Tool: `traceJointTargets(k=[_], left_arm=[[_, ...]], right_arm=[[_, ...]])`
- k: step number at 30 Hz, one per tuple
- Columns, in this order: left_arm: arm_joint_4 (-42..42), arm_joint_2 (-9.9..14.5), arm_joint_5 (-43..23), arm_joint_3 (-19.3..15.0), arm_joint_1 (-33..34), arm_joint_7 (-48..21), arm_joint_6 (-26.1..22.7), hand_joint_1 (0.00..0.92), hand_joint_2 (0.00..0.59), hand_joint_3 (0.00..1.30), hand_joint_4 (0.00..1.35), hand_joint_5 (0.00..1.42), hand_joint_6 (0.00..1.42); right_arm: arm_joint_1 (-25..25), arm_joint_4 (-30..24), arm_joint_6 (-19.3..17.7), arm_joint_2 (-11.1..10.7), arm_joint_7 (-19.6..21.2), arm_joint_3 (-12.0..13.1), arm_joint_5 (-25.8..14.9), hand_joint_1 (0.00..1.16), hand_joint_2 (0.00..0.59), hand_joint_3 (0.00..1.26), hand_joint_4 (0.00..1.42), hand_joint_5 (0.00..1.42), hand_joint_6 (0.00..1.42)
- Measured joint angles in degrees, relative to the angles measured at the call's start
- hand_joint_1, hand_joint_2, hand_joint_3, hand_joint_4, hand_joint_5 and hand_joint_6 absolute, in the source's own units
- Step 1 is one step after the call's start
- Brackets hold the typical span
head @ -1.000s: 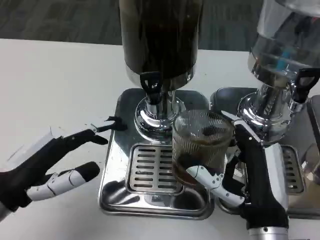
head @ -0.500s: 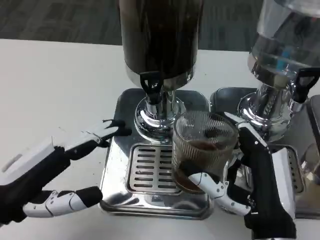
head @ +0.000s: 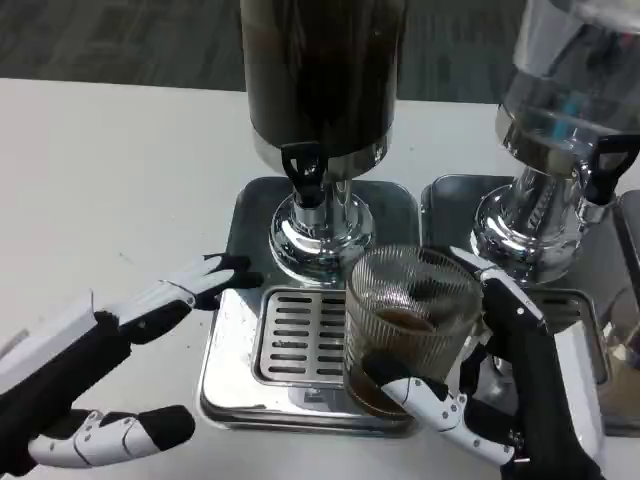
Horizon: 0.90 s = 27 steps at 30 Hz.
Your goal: Grasp the cup under the faucet to collect the drink, then remove the cup.
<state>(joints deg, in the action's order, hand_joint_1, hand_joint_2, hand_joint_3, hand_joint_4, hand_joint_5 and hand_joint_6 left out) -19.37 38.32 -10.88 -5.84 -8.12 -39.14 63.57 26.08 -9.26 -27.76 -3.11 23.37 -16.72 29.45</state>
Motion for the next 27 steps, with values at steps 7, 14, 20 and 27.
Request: traceJointTargets(k=[7, 14, 20, 27], left_arm=[[3.17, 0.32, -1.34, 0.08, -2.94, -0.01, -0.32, 0.000, 0.136, 0.13, 0.00, 0.02, 0.22], [5.81, 1.34, -1.94, -0.04, -5.60, 0.00, -0.32, 0.000, 0.135, 0.14, 0.00, 0.00, 0.22], [6.58, 1.83, 0.36, -0.96, -6.00, 0.16, 1.50, 0.000, 0.133, 0.14, 0.00, 0.00, 0.20], [6.71, 2.65, 5.26, -2.65, -6.21, 1.25, 4.15, 0.000, 0.128, 0.13, 0.00, 0.00, 0.13]], right_arm=[[2.47, -2.56, -0.93, -0.23, -0.86, 0.65, -0.82, 0.83, 0.166, 0.52, 0.65, 0.94, 1.25], [3.92, -3.53, -1.02, -0.27, -2.06, 0.70, -1.13, 0.83, 0.166, 0.52, 0.65, 0.94, 1.25], [4.66, -4.53, -1.10, -0.26, -2.50, 0.74, -1.26, 0.83, 0.166, 0.52, 0.66, 0.94, 1.25], [5.13, -4.94, -1.32, -0.27, -3.07, 1.10, -1.66, 0.83, 0.166, 0.52, 0.66, 0.94, 1.25]])
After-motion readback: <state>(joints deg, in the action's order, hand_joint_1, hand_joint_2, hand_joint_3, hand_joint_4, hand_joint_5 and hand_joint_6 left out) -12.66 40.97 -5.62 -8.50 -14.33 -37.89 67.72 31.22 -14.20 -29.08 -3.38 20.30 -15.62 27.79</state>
